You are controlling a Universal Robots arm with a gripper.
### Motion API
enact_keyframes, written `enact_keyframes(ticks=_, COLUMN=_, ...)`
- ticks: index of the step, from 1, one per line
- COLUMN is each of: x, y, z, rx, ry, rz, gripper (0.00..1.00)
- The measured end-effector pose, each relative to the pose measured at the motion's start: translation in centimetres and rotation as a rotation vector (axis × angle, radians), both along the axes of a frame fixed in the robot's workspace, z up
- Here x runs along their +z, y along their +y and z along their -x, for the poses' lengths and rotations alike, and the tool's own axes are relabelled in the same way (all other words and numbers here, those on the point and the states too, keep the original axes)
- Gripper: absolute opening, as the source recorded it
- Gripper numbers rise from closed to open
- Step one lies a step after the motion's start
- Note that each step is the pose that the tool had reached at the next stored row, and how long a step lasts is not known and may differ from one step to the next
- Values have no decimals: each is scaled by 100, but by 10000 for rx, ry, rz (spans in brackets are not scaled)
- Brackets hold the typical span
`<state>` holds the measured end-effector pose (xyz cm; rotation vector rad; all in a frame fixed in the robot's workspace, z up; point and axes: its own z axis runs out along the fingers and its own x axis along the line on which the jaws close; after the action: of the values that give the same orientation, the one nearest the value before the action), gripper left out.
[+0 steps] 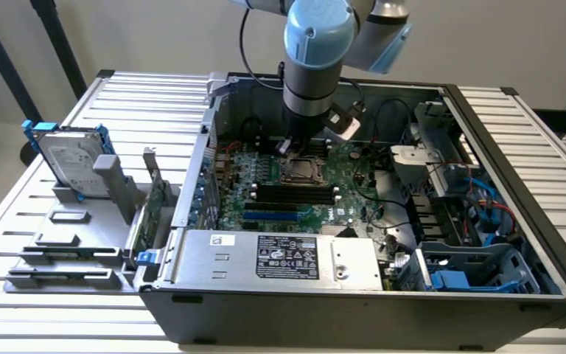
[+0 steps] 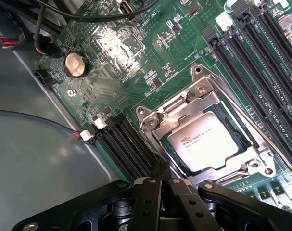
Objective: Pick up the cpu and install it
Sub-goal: 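Install the first cpu locking lever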
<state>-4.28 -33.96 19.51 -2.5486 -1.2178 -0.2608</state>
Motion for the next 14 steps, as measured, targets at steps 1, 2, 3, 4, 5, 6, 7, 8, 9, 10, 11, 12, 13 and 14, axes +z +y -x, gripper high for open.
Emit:
enact_keyframes(ticks=1, x=-1, y=0, z=-5, rx=-1, ry=0, rz=5, gripper=11)
enact_keyframes(ticks=2, x=-2, y=0, z=-10, rx=0, ry=0, rz=9, gripper=11)
enact_keyframes(ticks=3, x=-2, y=0, z=-16, rx=-1, ry=0, rz=14, gripper=11)
enact_keyframes(ticks=4, x=-3, y=0, z=-22, rx=0, ry=0, rz=18, gripper=11)
enact_keyframes(ticks=5, x=-3, y=0, z=-28, rx=0, ry=0, rz=22, gripper=11)
enact_keyframes(ticks=6, x=-4, y=0, z=-35, rx=-1, ry=0, rz=25, gripper=11)
enact_keyframes(ticks=7, x=-5, y=0, z=-41, rx=0, ry=0, rz=27, gripper=11)
enact_keyframes(ticks=8, x=-5, y=0, z=-47, rx=-1, ry=1, rz=30, gripper=11)
enact_keyframes(ticks=9, x=-6, y=0, z=-54, rx=0, ry=1, rz=32, gripper=11)
enact_keyframes(ticks=10, x=-6, y=0, z=-61, rx=0, ry=2, rz=36, gripper=11)
enact_keyframes(ticks=11, x=-7, y=0, z=-68, rx=0, ry=2, rz=39, gripper=11)
enact_keyframes(ticks=12, x=-7, y=0, z=-74, rx=-1, ry=3, rz=42, gripper=11)
enact_keyframes(ticks=13, x=-7, y=0, z=-80, rx=0, ry=3, rz=44, gripper=11)
enact_keyframes(ticks=14, x=-7, y=0, z=-86, rx=0, ry=4, rz=47, gripper=11)
